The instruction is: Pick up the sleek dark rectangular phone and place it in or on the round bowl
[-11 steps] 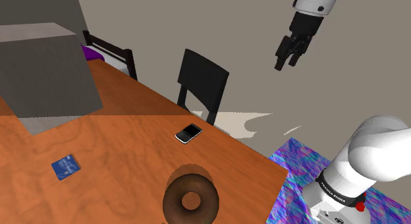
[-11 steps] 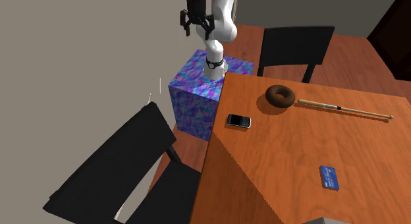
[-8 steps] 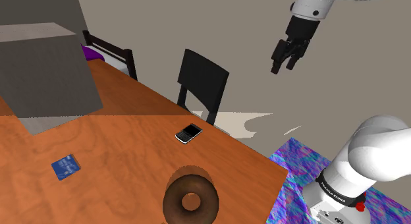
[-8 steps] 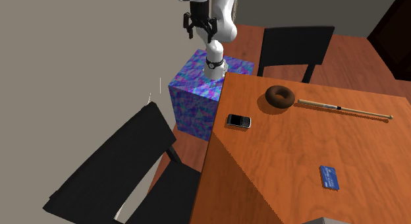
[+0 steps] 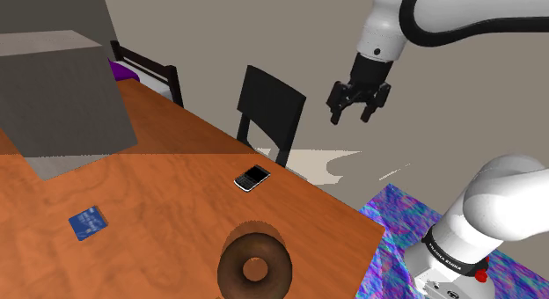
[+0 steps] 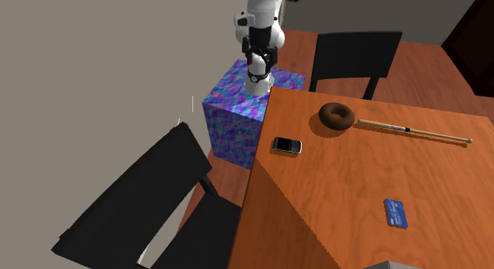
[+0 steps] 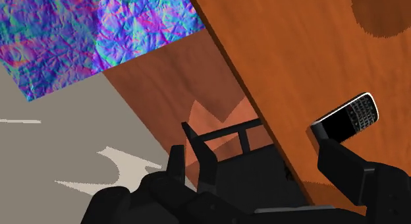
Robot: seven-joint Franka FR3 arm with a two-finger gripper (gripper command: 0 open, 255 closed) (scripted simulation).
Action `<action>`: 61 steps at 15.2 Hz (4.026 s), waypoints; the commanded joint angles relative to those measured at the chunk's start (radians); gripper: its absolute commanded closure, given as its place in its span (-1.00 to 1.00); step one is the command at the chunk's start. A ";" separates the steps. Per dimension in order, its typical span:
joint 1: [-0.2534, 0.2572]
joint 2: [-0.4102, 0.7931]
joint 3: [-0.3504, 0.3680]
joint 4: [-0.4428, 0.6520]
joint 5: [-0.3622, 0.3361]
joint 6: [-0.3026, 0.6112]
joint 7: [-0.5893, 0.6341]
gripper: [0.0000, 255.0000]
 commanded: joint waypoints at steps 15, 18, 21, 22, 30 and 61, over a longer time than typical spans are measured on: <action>-0.223 0.523 0.500 0.151 0.015 0.405 0.877 -1.00; -0.286 0.688 0.587 0.221 -0.114 0.468 1.098 -1.00; -0.292 0.878 0.614 0.307 -0.301 0.504 1.346 -1.00; -0.280 0.890 0.603 0.314 -0.312 0.506 1.362 -1.00; -0.240 0.983 0.565 0.288 -0.416 0.590 1.434 -1.00; -0.287 0.837 0.607 0.363 -0.255 0.424 1.324 1.00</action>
